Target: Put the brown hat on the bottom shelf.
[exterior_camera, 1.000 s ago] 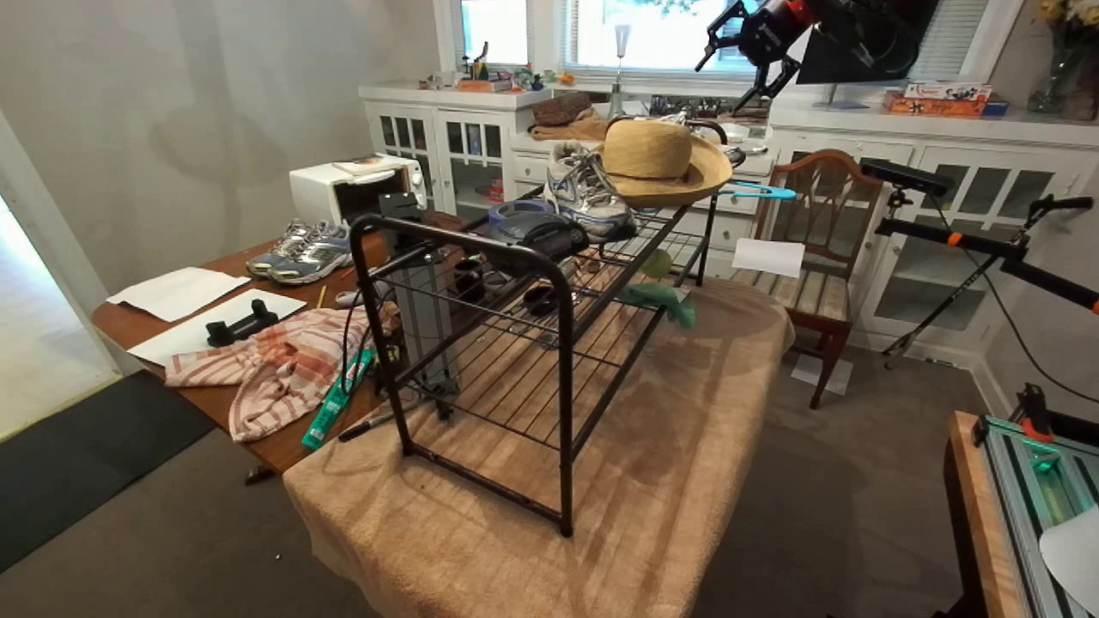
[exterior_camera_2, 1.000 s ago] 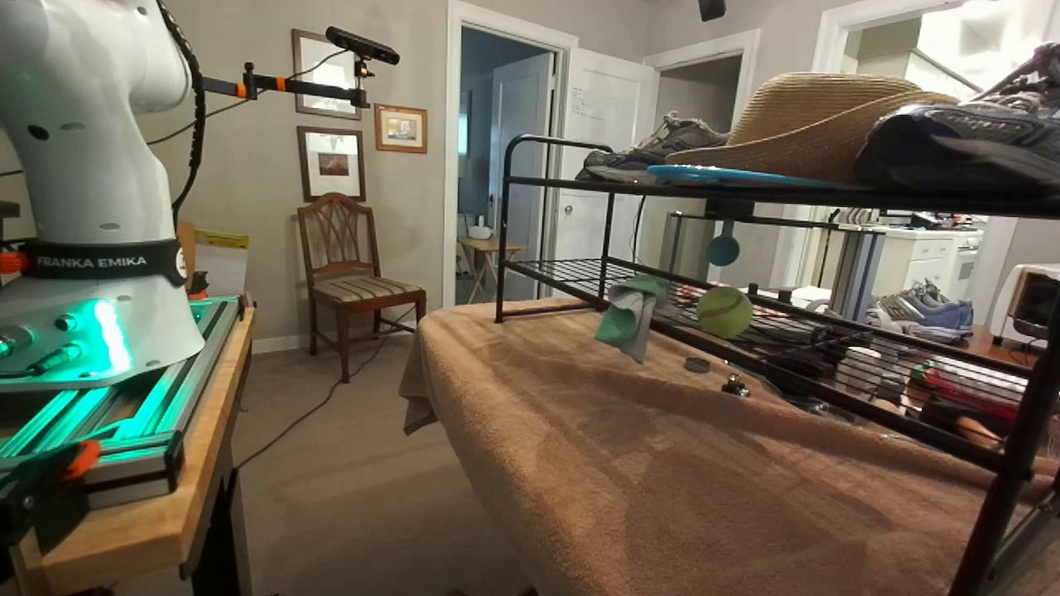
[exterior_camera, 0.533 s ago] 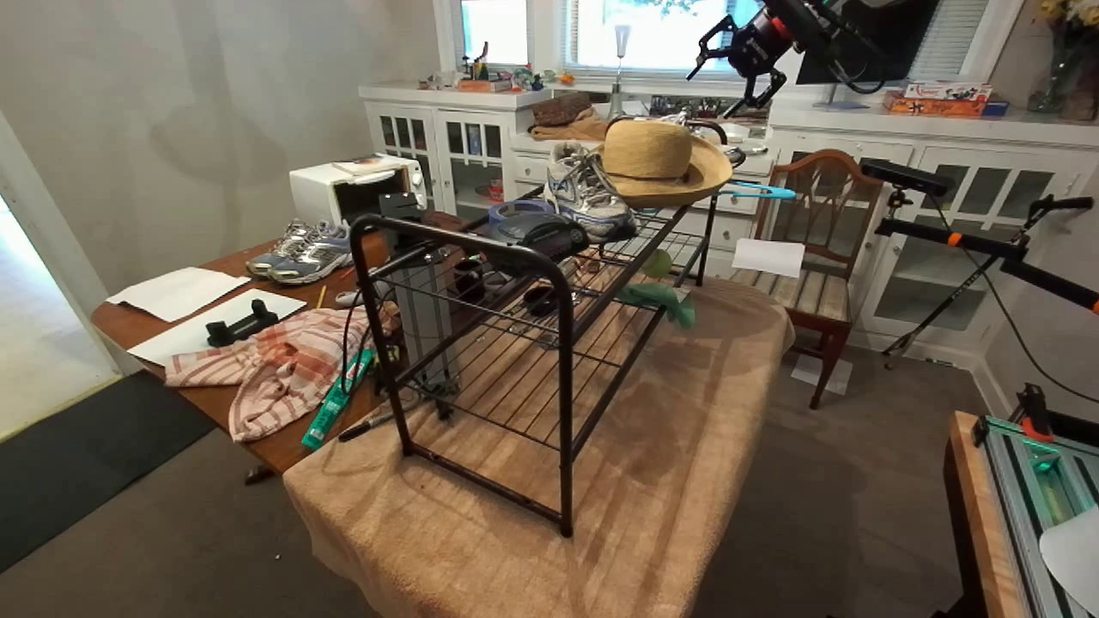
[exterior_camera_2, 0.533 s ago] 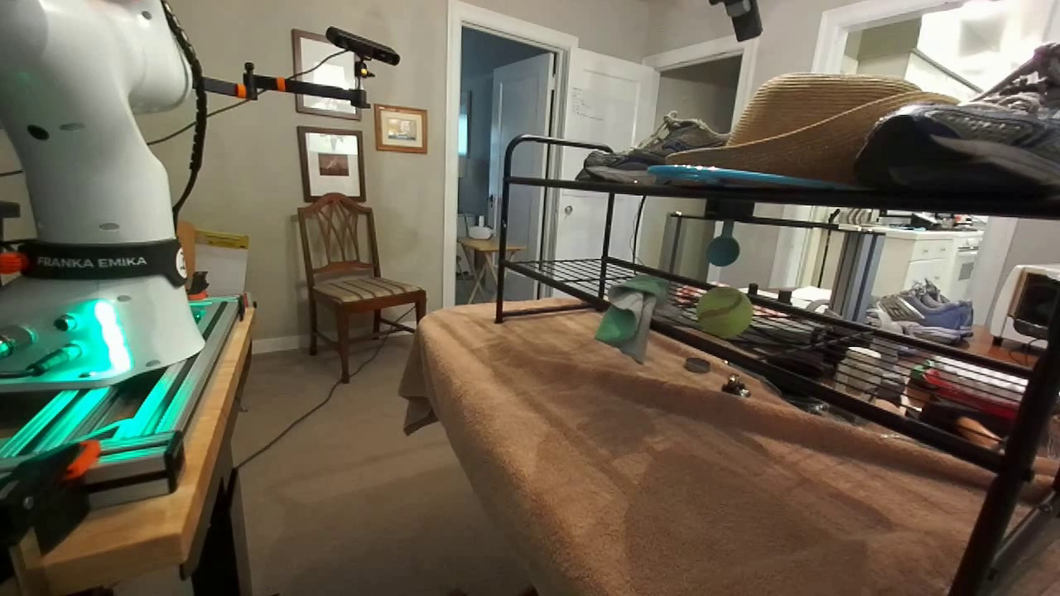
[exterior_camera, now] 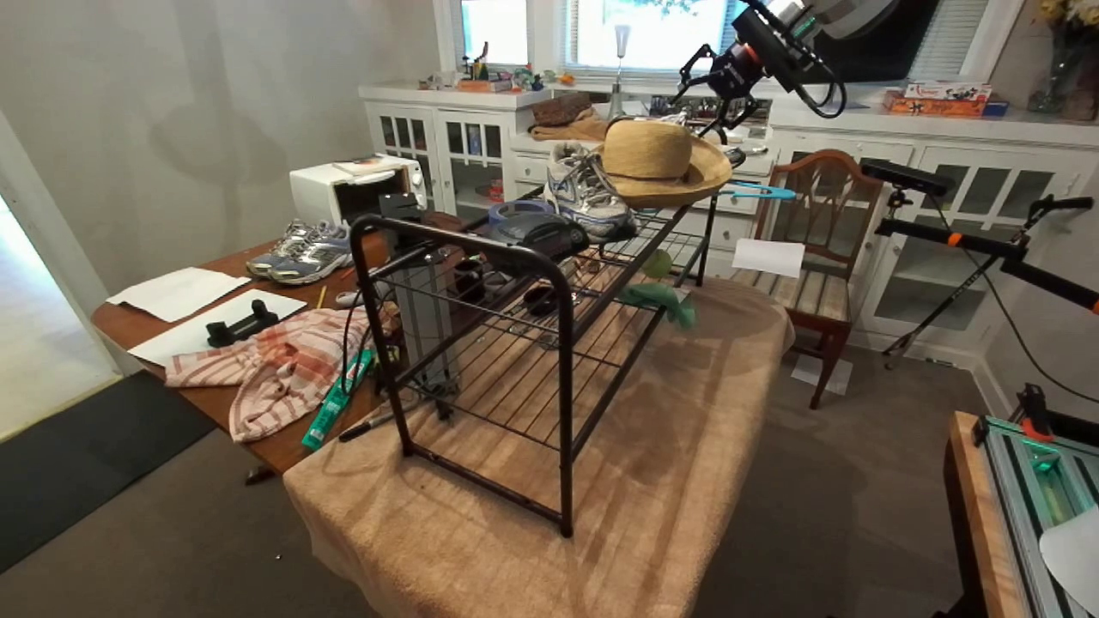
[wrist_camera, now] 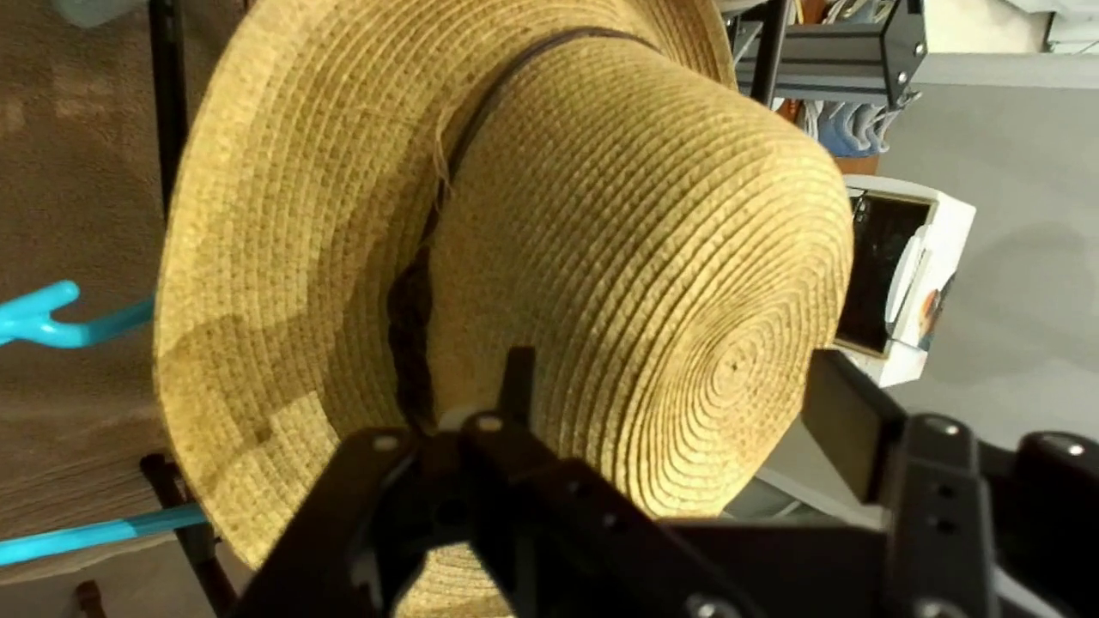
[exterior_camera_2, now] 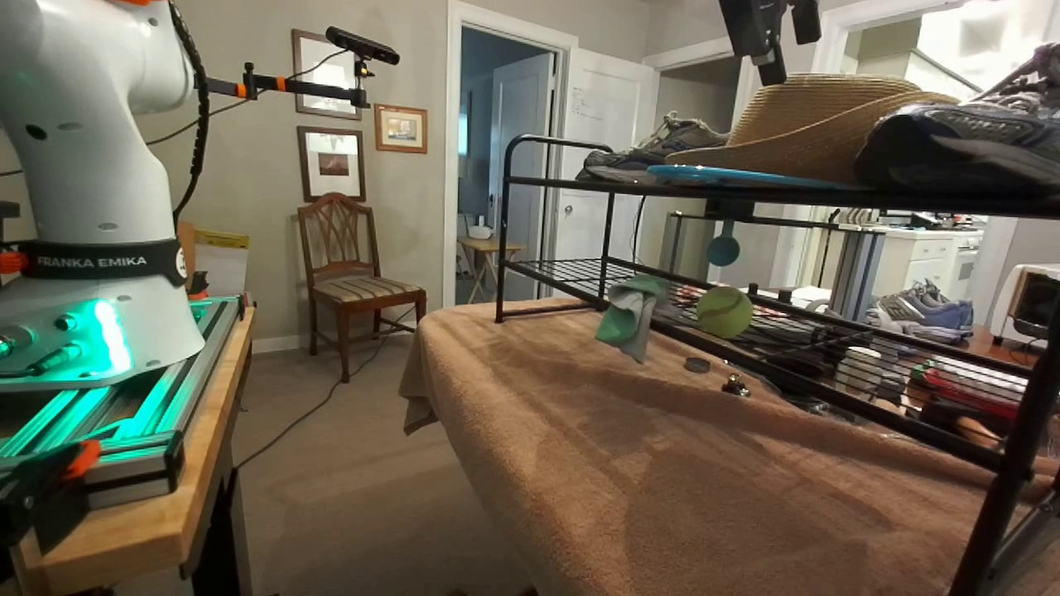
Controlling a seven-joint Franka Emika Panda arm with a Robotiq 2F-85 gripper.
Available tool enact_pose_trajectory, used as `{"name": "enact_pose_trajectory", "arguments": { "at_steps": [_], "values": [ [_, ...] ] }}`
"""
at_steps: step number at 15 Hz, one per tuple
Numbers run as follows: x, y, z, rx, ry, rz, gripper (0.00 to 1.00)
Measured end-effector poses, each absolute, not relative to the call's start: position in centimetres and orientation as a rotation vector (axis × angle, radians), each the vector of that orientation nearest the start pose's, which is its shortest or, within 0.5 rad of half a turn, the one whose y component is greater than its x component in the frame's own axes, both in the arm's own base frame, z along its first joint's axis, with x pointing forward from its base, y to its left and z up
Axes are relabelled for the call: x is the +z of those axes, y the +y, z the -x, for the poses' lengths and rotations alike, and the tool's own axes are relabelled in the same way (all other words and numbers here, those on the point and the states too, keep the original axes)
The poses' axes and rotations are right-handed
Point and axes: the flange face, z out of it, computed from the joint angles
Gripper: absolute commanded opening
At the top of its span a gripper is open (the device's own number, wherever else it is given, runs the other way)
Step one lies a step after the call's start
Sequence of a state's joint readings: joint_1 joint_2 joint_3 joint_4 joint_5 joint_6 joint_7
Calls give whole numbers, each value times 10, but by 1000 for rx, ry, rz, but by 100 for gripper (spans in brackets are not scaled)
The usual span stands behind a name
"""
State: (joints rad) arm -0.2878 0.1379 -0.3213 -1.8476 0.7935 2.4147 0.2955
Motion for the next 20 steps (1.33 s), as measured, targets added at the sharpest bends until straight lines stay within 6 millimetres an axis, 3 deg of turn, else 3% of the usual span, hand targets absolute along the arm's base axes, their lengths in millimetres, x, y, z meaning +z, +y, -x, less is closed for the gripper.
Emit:
{"name": "enact_pose_trajectory", "arguments": {
  "at_steps": [5, 6, 7, 8, 11, 12, 13, 14, 18, 20],
  "values": [
    [494, -362, -534, -672, 1633, 1909, 11],
    [492, -364, -535, -670, 1638, 1906, 33],
    [489, -366, -535, -666, 1643, 1905, 48],
    [487, -367, -535, -661, 1647, 1905, 48],
    [481, -369, -535, -652, 1655, 1907, 69],
    [480, -369, -535, -650, 1655, 1907, 37],
    [479, -368, -536, -649, 1655, 1909, 30],
    [479, -368, -536, -648, 1654, 1910, 30],
    [477, -368, -536, -645, 1654, 1912, 1],
    [476, -368, -537, -642, 1652, 1914, 0]
  ]
}}
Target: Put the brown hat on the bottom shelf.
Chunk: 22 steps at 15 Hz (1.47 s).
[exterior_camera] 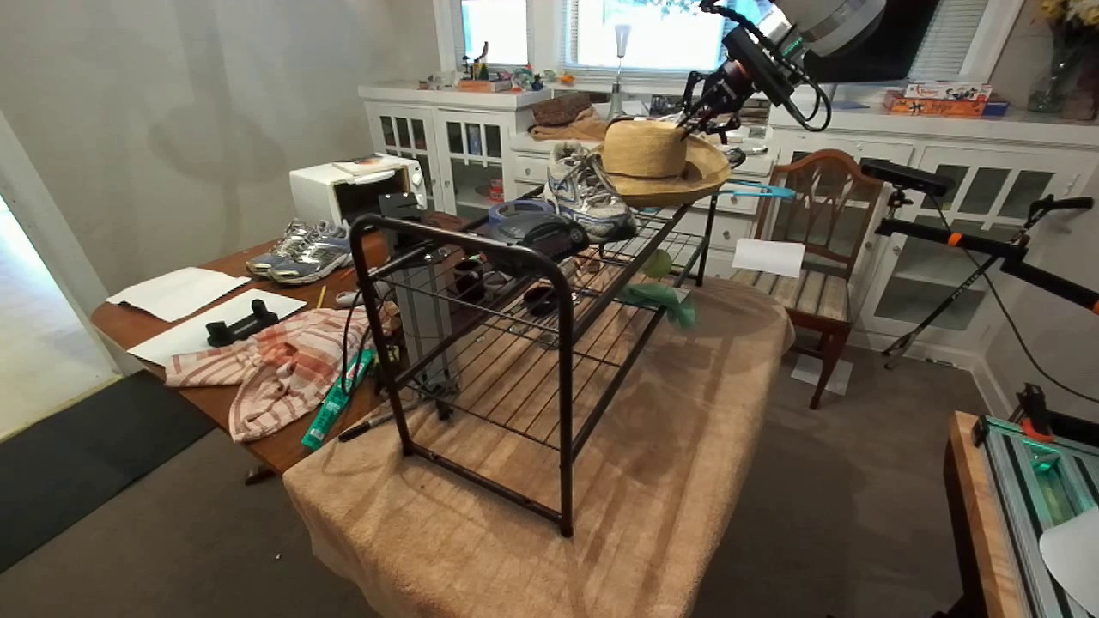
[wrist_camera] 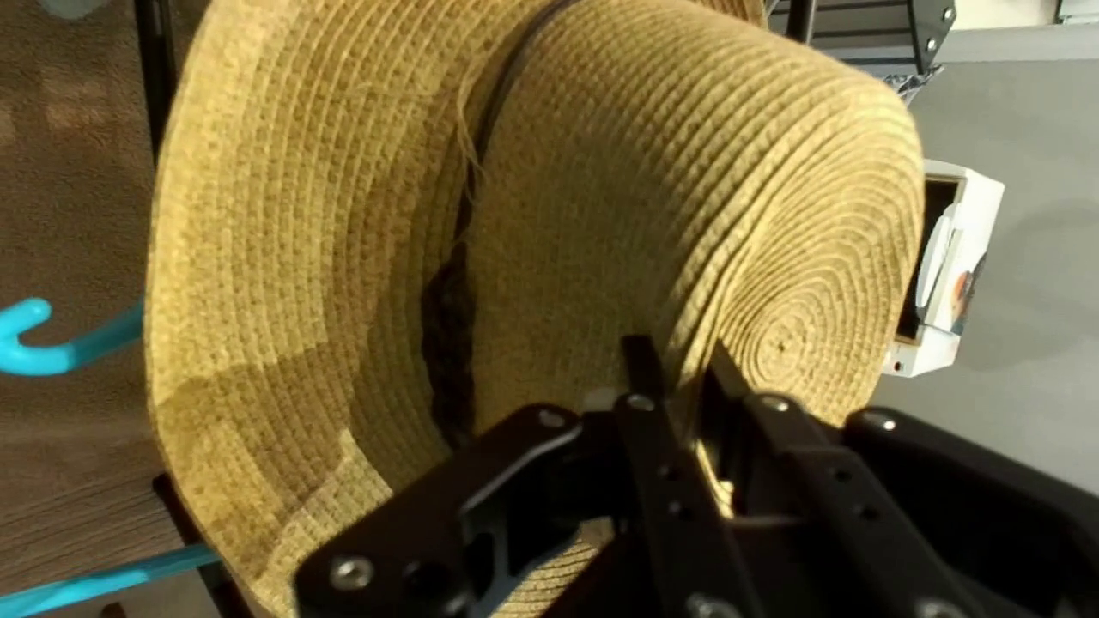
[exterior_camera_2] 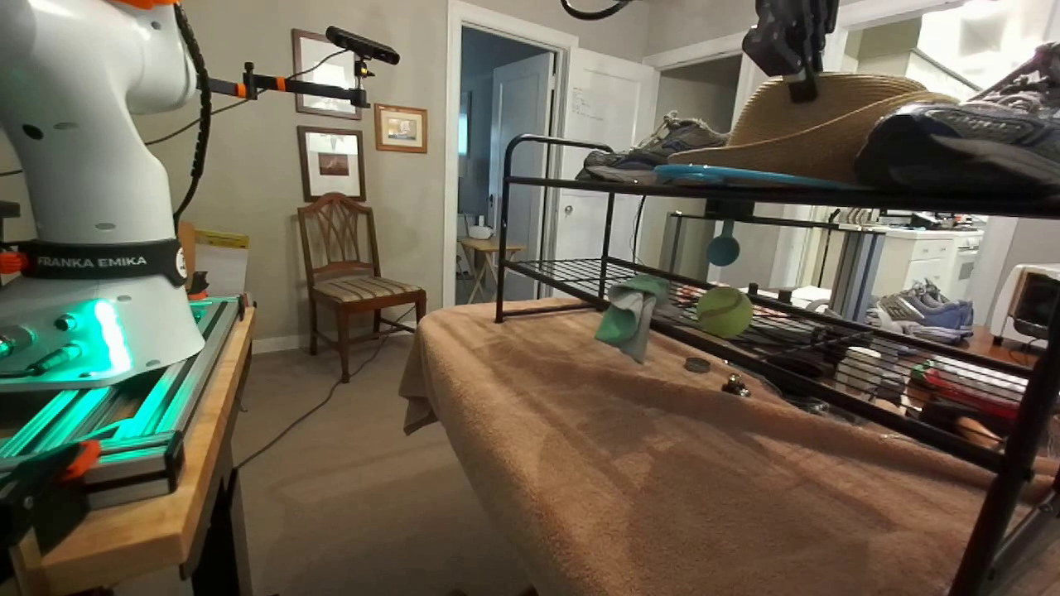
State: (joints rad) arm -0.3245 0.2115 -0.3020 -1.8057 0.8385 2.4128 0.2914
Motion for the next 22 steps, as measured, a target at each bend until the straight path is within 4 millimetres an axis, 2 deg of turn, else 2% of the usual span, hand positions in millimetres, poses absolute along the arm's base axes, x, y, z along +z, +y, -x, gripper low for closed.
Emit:
{"name": "enact_pose_trajectory", "arguments": {
  "at_steps": [4, 6, 8, 10, 12, 15, 18, 22],
  "values": [
    [476, -366, -538, -644, 1644, 1920, 2],
    [485, -367, -538, -693, 1642, 1889, 2],
    [505, -364, -534, -736, 1605, 1850, 2],
    [535, -358, -523, -767, 1551, 1838, 2],
    [560, -348, -504, -732, 1466, 1853, 2],
    [581, -331, -464, -613, 1335, 1891, 2],
    [588, -318, -420, -472, 1259, 1935, 2],
    [585, -304, -362, -274, 1168, 1983, 2]
  ]
}}
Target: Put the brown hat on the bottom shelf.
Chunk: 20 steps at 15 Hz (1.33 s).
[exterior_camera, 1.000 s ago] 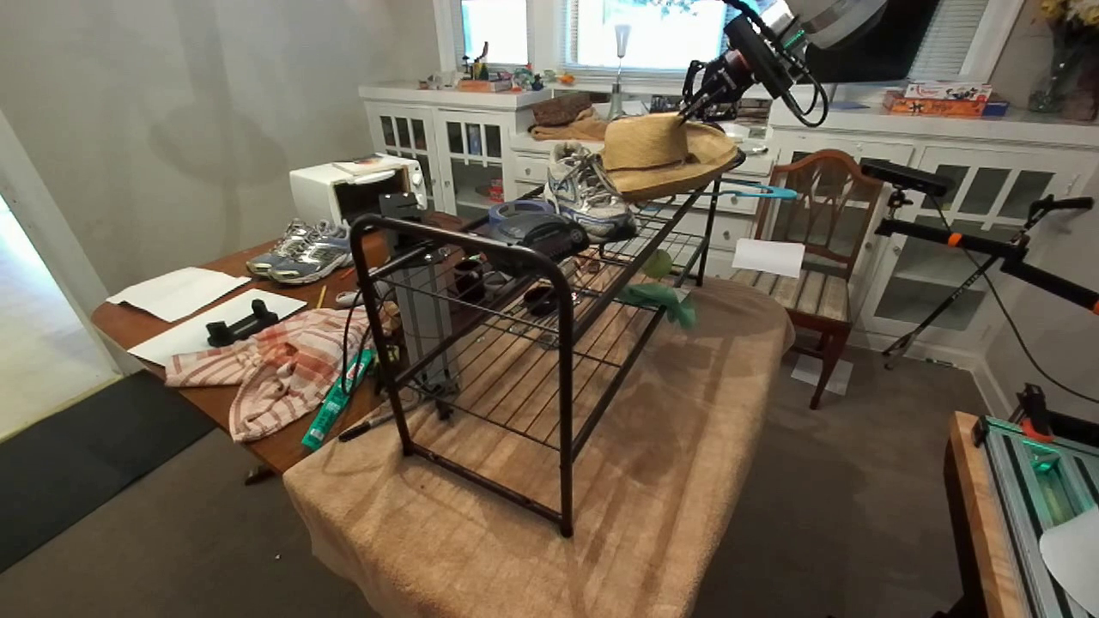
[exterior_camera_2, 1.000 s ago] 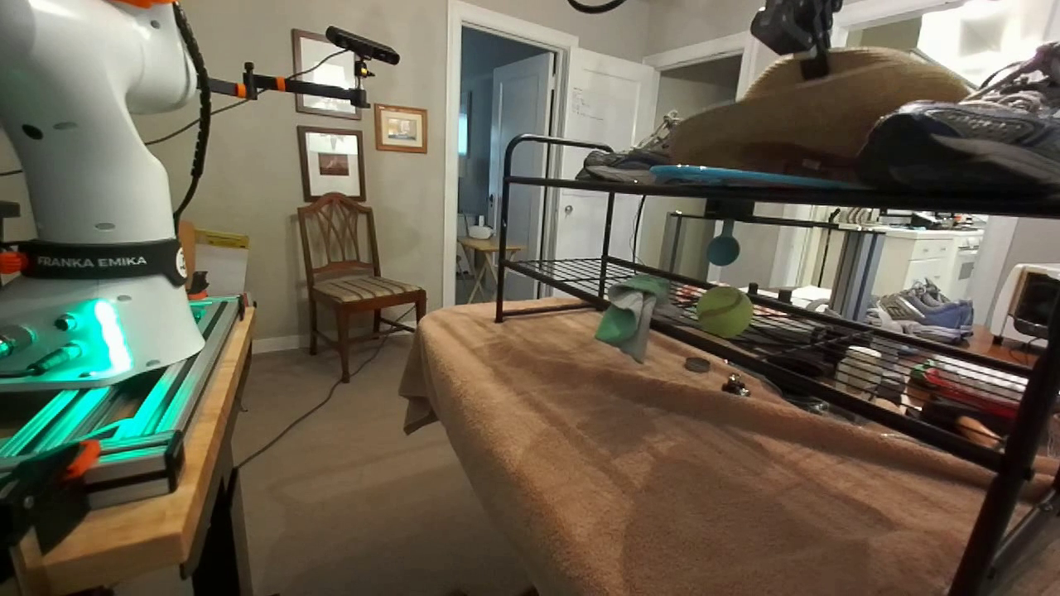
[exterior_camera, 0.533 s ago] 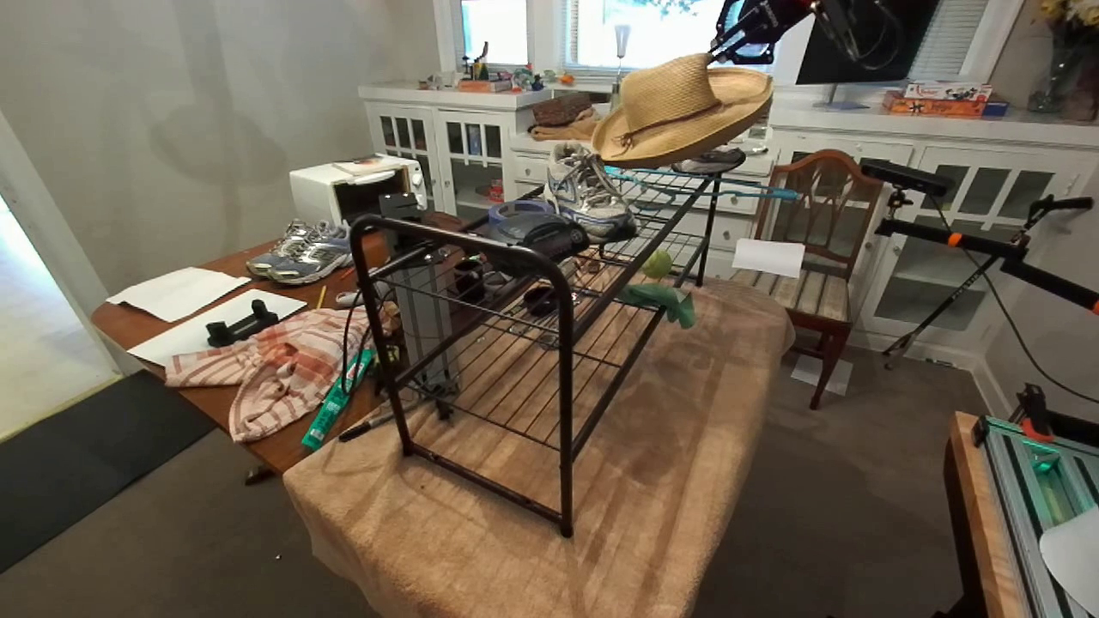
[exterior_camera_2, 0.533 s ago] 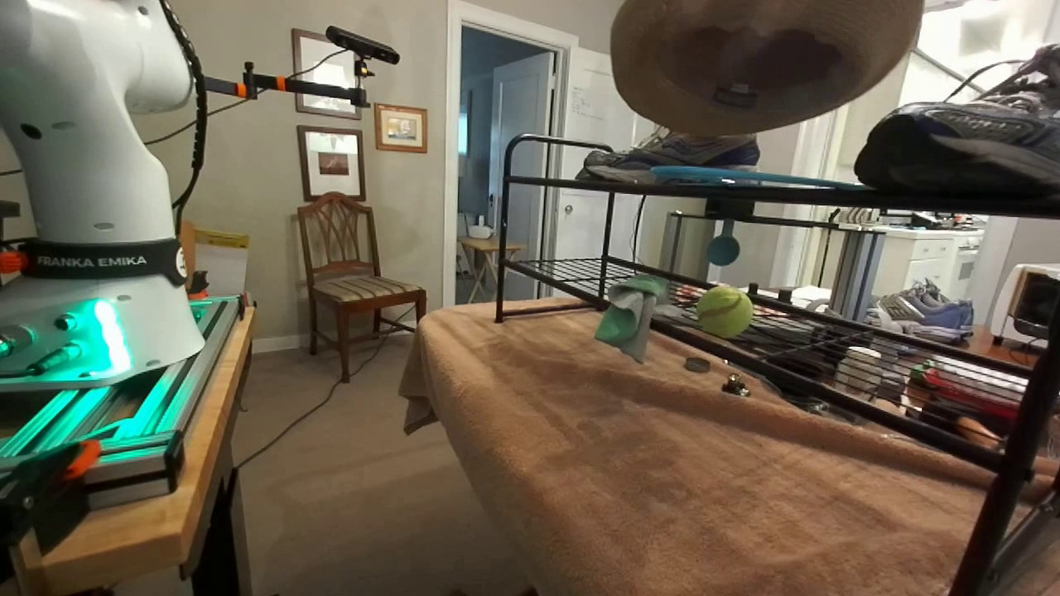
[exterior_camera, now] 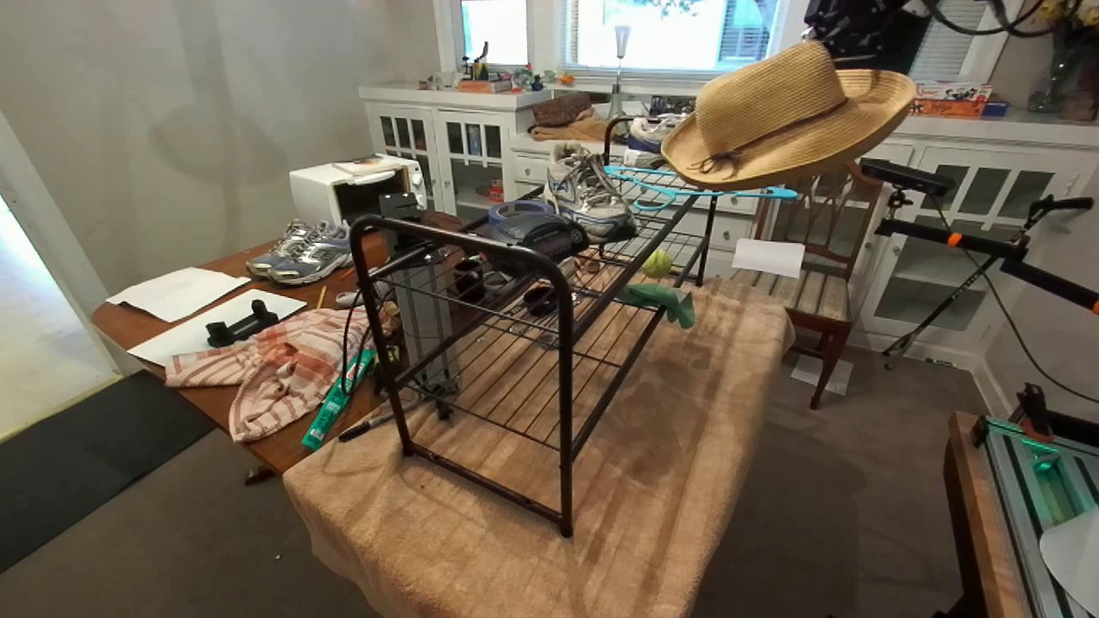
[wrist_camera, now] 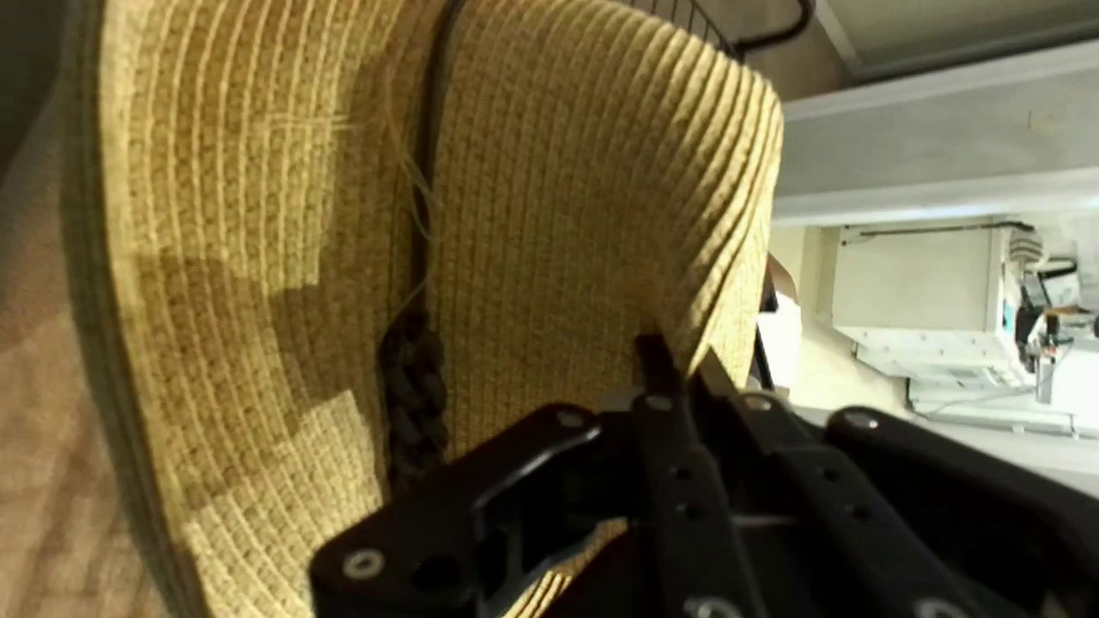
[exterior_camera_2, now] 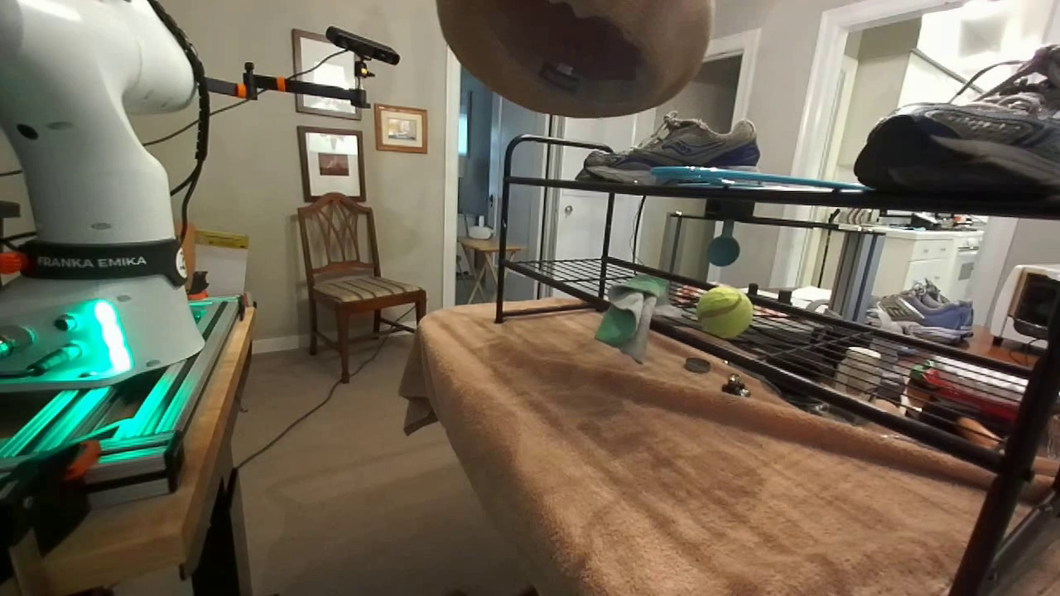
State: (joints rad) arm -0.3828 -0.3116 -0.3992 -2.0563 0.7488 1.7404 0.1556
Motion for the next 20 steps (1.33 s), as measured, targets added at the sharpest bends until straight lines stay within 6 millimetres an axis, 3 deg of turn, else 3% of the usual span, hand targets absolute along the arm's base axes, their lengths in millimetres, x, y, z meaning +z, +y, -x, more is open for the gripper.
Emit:
{"name": "enact_pose_trajectory", "arguments": {
  "at_steps": [4, 8, 13, 20],
  "values": [
    [572, -284, -319, -33, 1014, 2034, 2],
    [538, -280, -310, 67, 901, 2149, 2],
    [468, -280, -334, 89, 802, 2260, 2],
    [385, -251, -391, 61, 641, 2382, 2]
  ]
}}
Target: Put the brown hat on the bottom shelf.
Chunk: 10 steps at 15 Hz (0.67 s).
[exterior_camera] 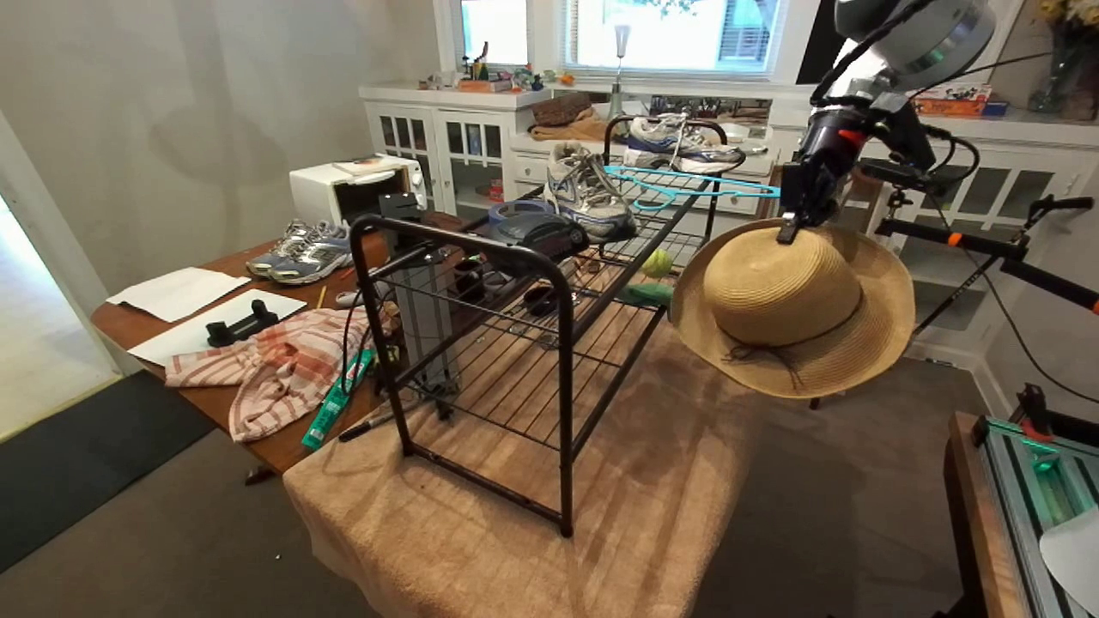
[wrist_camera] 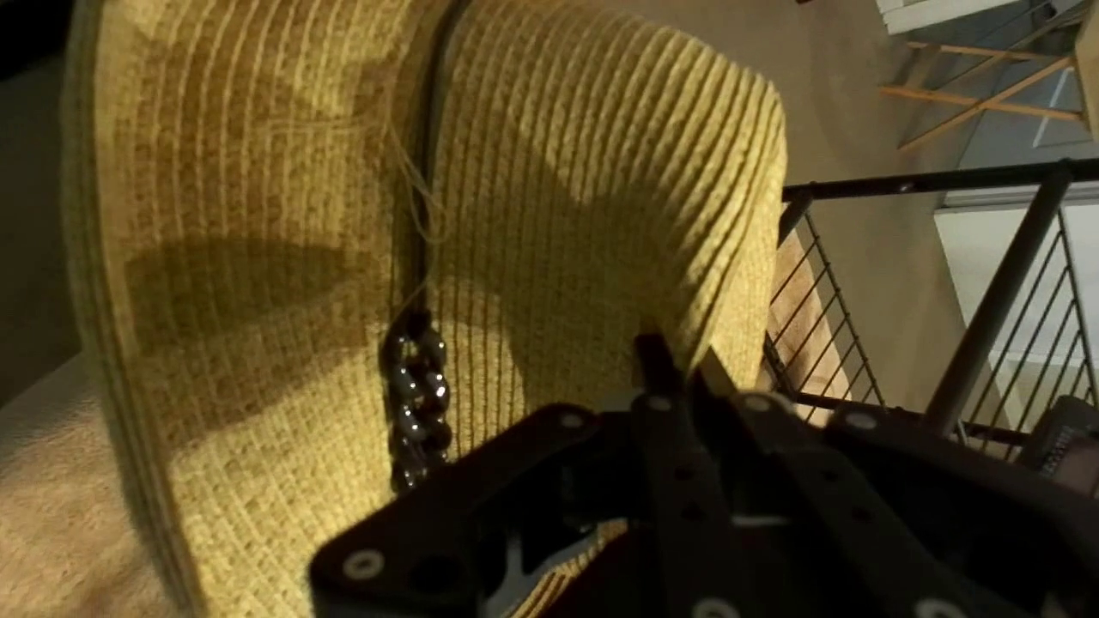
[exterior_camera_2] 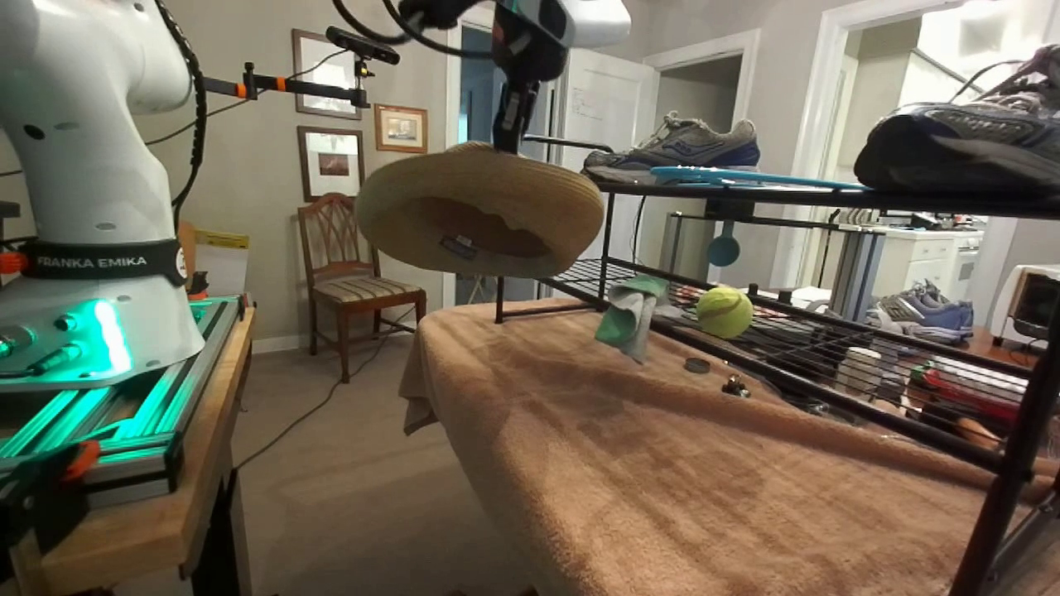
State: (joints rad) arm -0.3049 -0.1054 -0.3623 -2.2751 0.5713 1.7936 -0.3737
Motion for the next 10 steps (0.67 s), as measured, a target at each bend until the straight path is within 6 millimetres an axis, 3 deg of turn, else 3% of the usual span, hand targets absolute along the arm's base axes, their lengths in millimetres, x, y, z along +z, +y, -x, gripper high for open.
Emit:
{"name": "enact_pose_trajectory", "arguments": {
  "at_steps": [4, 10],
  "values": [
    [362, -237, -410, -37, 630, 2369, 2],
    [364, -233, -419, -173, 641, 2241, 2]
  ]
}}
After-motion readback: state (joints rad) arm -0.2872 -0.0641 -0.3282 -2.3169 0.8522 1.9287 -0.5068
